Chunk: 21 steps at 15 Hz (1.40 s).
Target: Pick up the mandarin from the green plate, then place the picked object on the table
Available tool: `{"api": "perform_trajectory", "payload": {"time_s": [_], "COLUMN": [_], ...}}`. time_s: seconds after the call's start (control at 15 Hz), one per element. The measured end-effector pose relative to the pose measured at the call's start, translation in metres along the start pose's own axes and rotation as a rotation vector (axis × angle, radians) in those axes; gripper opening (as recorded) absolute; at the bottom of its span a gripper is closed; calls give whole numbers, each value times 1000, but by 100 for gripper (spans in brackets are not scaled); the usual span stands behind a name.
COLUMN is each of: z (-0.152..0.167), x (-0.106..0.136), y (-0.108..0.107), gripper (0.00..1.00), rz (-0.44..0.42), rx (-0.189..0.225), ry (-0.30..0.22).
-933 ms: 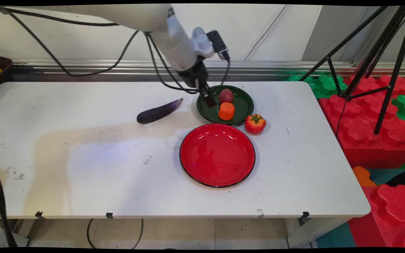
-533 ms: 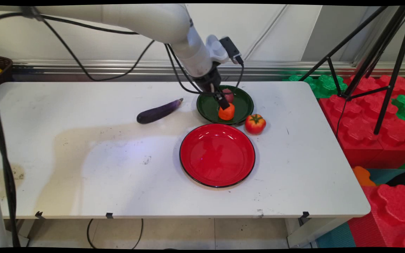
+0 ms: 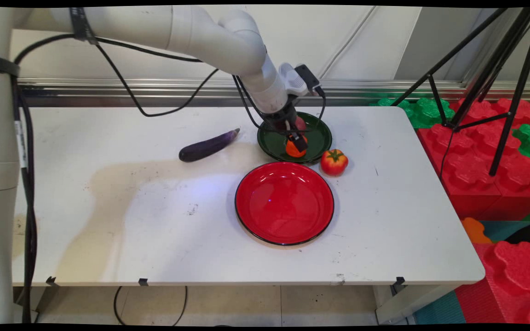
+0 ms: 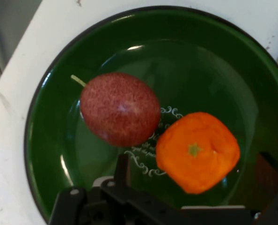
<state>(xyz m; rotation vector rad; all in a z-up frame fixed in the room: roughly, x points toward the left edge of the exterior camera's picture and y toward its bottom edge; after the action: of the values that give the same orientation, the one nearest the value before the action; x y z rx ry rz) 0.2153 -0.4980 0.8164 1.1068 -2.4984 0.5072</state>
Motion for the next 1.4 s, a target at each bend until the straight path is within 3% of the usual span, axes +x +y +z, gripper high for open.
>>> {"api": "perform_trajectory", "payload": {"time_s": [0.47,0.53,1.07,1.4], "z": [27,29,19,-20], "x": [-2,-3,-7,-3], "y": [3,4,8,16], "gripper": [100,0,0,0], "rz": [-40,-47,-77,-65], "rx": [-16,-17,6,31], "ry": [-6,-6,3,22]}}
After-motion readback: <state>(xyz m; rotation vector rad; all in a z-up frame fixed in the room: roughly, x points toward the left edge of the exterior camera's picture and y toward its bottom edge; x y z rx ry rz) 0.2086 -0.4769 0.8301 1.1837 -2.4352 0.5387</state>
